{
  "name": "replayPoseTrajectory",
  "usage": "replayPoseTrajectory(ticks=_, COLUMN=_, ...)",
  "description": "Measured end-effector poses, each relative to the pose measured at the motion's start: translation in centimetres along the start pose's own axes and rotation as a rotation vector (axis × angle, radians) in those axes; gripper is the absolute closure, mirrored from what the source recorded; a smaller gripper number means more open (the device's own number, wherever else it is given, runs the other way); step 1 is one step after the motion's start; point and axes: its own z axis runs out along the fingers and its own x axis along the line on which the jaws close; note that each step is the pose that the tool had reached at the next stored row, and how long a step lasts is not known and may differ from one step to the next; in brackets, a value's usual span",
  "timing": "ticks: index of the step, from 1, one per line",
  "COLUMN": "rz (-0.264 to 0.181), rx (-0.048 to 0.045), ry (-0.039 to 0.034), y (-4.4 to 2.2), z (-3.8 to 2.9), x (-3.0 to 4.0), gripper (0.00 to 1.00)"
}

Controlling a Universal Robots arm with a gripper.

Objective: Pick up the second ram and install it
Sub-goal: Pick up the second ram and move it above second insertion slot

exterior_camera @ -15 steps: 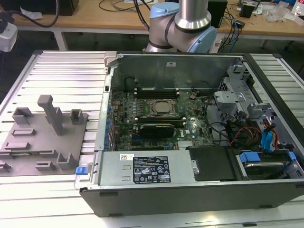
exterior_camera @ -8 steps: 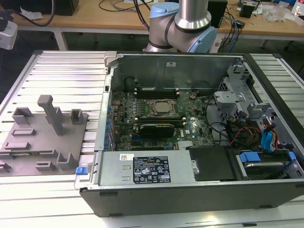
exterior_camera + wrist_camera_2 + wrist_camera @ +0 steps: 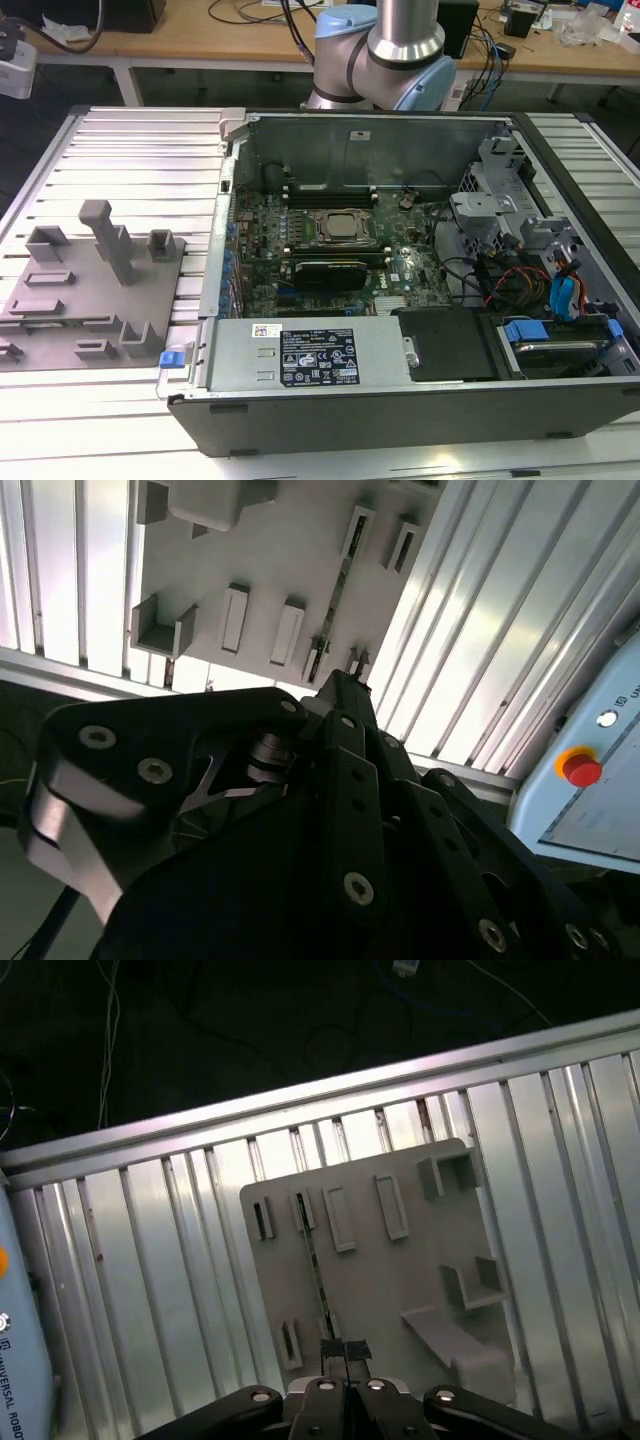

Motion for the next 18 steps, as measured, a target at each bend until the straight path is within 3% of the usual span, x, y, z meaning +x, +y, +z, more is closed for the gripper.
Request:
replayPoseTrajectory(ticks=14, rz=-0.137, rx=-0.0002, ry=0.004, y=0.0, z=0.0, x=0.0, gripper=0.89)
replayPoseTrajectory(ticks=18, rz=-0.156, rx=-0.0009, ry=0.0, y=0.01, z=0.0, x=-0.01, gripper=0.89)
